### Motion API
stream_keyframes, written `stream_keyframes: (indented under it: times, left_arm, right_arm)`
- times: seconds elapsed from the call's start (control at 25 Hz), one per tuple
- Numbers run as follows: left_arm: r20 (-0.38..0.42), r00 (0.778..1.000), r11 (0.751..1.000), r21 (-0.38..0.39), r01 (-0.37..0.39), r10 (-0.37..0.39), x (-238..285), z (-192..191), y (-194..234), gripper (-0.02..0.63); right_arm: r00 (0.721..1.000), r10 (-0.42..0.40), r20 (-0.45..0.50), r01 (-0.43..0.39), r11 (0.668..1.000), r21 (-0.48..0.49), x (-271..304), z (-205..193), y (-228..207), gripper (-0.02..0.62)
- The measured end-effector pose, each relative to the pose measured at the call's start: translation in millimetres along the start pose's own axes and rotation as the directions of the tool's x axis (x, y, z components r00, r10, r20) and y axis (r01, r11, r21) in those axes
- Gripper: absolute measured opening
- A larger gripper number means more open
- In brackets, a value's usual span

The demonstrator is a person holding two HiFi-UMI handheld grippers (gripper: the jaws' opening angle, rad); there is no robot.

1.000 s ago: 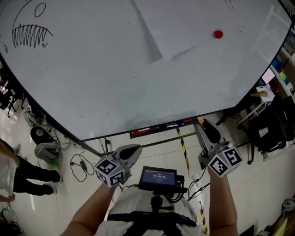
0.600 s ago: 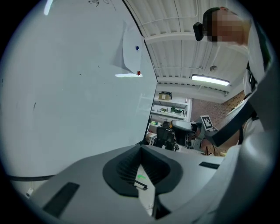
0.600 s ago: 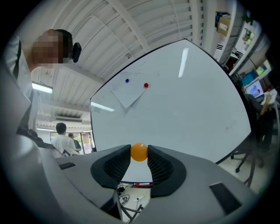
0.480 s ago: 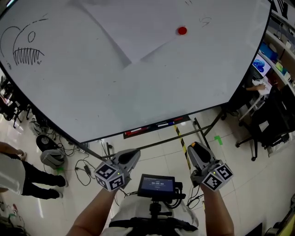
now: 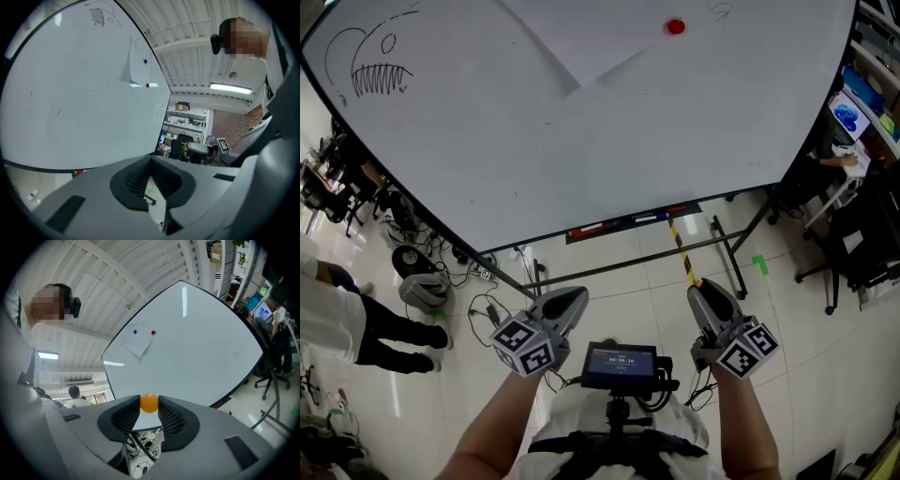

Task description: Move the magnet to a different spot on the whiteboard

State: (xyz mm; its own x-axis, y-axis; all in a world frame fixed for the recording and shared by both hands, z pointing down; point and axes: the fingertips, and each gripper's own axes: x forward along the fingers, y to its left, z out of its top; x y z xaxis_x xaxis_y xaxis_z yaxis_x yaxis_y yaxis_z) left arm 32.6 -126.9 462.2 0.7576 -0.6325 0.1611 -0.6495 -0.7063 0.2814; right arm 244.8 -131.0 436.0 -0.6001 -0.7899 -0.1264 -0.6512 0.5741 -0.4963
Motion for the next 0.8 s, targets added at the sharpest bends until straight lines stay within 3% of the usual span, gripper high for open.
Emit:
stream_keyframes:
  times: [0.4,0.8]
  left_arm:
    - [-0.018,0.999,0.999,0.007,-0.05,0.05,-34.8,-31.5,-41.1,0.032]
    - [0.005,1.0,1.0,0.018,-0.022,0.021,-32.6,-22.3,-58.0,0.032]
  right_arm:
    - [0.997,0.076,-0.014,-0.075,0.995,0.064,-32.7,-28.2,27.7,0.135]
    - [0.993,0.117,-0.005,-0.115,0.986,0.117,-49.6,-41.3,50.6,0.135]
